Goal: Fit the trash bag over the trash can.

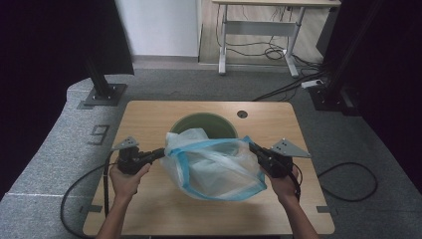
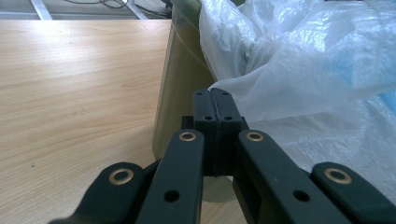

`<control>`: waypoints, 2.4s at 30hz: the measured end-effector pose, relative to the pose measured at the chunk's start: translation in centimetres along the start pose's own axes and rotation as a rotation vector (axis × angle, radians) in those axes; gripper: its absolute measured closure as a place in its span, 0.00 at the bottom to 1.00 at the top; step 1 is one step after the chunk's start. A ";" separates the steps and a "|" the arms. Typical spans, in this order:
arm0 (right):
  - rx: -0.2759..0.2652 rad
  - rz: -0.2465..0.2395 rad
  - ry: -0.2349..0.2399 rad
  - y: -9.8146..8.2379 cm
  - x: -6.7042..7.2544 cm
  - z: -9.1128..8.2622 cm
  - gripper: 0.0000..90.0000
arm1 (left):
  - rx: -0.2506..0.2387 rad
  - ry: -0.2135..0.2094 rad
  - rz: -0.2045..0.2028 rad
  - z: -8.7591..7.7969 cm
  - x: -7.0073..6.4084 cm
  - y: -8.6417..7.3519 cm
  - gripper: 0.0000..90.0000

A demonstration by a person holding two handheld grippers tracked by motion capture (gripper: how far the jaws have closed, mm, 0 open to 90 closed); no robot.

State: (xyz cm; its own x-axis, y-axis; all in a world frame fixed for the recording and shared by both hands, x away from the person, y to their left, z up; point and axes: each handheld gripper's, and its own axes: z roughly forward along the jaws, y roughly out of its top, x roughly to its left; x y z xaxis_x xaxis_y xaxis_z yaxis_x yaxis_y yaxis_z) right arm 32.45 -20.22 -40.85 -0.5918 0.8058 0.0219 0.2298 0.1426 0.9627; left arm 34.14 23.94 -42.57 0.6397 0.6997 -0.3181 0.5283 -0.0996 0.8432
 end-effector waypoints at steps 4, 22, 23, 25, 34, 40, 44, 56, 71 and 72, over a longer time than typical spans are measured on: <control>0.003 0.026 -0.021 -0.6 -0.9 -0.5 0.99 | -0.011 0.002 -0.004 -0.3 0.1 0.1 1.00; -0.072 0.003 -0.022 -1.5 -1.2 -2.3 0.67 | -0.023 0.000 0.018 -0.5 -0.3 0.3 1.00; -0.077 -0.001 -0.024 -1.0 -1.3 -2.5 0.66 | -0.025 -0.001 0.018 -0.5 -0.3 0.3 1.00; -0.078 0.001 -0.021 0.0 -1.6 -2.7 0.63 | -0.026 -0.003 0.020 -0.5 -0.4 0.3 1.00; 0.010 -0.002 0.030 1.1 -2.1 -1.1 0.59 | -0.047 0.005 0.026 -0.8 -0.6 0.5 1.00; 0.022 0.046 0.042 -0.3 -2.6 -1.3 0.59 | -0.067 0.016 0.025 -1.2 -0.4 0.8 1.00; 0.032 0.057 0.070 -1.0 -2.7 -1.4 0.81 | -0.069 0.017 0.034 -1.1 -0.7 0.8 1.00; -0.020 0.027 0.021 1.6 -3.3 -0.3 0.99 | -0.050 0.036 0.062 -0.6 -0.3 3.5 1.00; 0.027 0.056 -0.070 5.0 -5.7 6.1 0.99 | -0.018 0.089 -0.055 1.8 4.0 6.3 1.00; 0.041 0.054 -0.074 4.8 -5.8 6.6 0.99 | -0.005 0.097 -0.061 2.1 4.1 6.2 1.00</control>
State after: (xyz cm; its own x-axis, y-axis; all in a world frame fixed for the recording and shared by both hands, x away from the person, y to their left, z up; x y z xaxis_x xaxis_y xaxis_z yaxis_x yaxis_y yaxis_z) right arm 42.04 -20.41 -38.12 -0.5195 0.8529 0.0523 0.2924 0.1200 0.9487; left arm 41.22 24.75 -39.59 0.5491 0.7696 -0.3261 0.5622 -0.0513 0.8254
